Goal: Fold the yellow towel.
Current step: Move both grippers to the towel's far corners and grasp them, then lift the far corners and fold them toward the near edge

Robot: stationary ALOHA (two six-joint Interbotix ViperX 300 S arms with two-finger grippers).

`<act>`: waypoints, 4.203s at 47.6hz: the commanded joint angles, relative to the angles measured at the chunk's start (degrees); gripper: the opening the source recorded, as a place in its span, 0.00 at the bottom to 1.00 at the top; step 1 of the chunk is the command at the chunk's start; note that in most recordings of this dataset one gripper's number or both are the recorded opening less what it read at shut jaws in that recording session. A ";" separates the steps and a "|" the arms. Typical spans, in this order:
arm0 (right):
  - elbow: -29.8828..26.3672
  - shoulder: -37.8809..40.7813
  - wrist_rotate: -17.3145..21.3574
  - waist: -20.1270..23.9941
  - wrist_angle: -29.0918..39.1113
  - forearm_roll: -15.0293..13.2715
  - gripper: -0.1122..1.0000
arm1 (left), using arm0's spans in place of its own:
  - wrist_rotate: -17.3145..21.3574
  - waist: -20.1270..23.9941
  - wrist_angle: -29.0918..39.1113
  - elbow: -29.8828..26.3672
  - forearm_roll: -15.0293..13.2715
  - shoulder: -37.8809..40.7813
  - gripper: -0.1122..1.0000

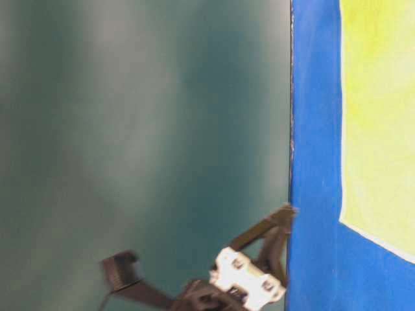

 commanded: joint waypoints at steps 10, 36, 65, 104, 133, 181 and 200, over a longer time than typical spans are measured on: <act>-1.67 11.25 -0.26 -1.23 -7.38 -0.44 0.63 | 0.18 2.55 -1.05 -4.04 -0.09 8.44 0.73; -1.76 16.70 -1.14 -2.72 -9.14 -0.70 0.21 | 0.44 4.75 2.29 -5.63 0.00 13.62 0.42; -2.37 -0.53 -0.53 -2.72 0.97 -0.44 0.12 | 5.01 4.75 10.55 -7.38 0.09 2.64 0.11; -0.35 -5.36 19.51 28.21 9.93 0.62 0.12 | -0.62 -18.63 22.32 -7.21 0.00 1.23 0.11; -4.04 2.90 25.66 40.96 7.47 0.62 0.12 | -6.15 -27.95 21.97 -9.76 0.00 3.16 0.11; -1.05 -5.71 28.13 24.52 16.52 -9.84 0.56 | 0.44 -13.54 24.17 -7.12 0.26 -1.76 0.75; -2.20 6.86 28.21 24.52 9.93 -9.84 0.56 | 0.62 -12.92 20.04 -7.73 0.26 4.66 0.74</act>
